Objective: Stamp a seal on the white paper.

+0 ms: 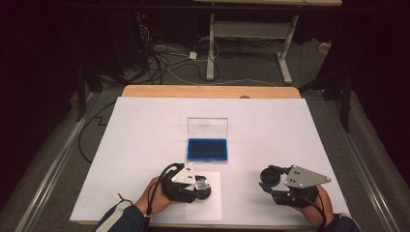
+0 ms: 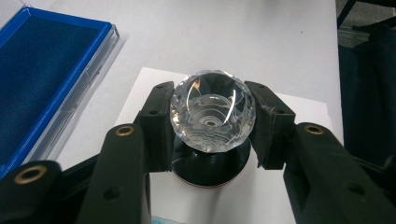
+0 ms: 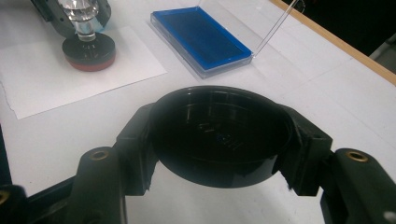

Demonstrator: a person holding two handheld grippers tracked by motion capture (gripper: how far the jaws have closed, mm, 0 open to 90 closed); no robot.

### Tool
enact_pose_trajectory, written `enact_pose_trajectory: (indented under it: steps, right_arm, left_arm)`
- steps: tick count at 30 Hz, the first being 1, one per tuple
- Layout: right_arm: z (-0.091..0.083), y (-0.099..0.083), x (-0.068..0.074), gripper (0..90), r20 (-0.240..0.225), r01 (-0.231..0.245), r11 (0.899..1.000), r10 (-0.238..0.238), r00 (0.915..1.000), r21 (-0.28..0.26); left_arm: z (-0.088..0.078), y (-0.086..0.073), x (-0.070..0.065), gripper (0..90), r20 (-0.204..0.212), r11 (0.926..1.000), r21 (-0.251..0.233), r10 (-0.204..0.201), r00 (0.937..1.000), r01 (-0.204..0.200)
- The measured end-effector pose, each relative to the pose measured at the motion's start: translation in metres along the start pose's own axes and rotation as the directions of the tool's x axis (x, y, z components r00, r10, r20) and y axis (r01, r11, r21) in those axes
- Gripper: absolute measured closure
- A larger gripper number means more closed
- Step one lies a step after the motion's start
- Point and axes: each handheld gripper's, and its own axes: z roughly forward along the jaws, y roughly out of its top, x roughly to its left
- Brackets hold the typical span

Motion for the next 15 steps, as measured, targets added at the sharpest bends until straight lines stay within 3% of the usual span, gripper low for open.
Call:
enact_pose_trajectory:
  steps: [15]
  right_arm:
    - [-0.001,0.001,0.001,38.5,0.006,0.005,1.000,-0.005,1.0000,-0.001]
  left_arm:
    - [-0.018,0.008,-0.002,54.1,-0.026,0.9978,-0.066,0.005,0.9996,-0.007]
